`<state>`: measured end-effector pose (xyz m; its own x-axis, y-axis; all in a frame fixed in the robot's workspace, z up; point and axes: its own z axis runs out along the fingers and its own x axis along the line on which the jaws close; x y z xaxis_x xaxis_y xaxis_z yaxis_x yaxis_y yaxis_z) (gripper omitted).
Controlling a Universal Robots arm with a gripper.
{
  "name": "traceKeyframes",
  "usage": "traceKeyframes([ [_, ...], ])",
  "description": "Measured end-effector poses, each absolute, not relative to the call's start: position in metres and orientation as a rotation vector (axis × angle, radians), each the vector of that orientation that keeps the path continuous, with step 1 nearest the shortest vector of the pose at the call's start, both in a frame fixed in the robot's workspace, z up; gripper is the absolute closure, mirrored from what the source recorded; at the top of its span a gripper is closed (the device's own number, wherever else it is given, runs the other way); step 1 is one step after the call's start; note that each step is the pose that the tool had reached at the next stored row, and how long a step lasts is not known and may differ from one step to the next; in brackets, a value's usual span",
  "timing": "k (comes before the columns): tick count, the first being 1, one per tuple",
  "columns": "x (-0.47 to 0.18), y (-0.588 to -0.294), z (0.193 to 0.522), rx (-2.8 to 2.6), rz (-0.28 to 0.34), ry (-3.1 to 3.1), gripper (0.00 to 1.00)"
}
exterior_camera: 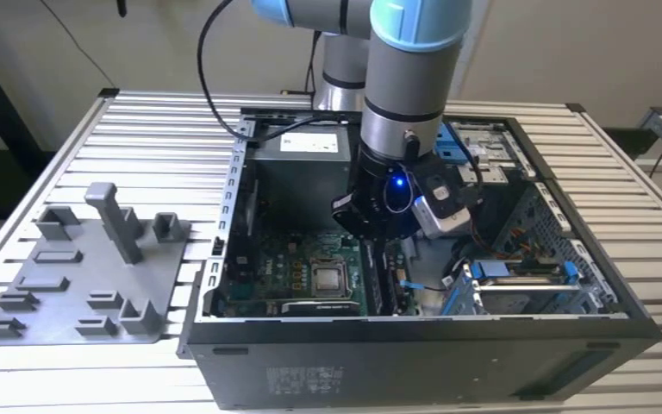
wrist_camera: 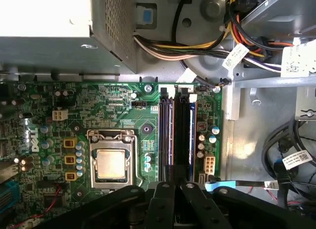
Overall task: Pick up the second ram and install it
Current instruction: 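Insert the second ram into the second slot, then press down the second ram until it locks into place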
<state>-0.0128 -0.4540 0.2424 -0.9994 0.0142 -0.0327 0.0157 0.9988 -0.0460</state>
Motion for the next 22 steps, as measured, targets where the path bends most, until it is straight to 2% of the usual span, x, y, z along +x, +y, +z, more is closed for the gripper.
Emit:
traceKeyframes([
  [22, -0.0128, -0.454, 0.2424, -0.009, -0.068, 3.108, 0.89],
])
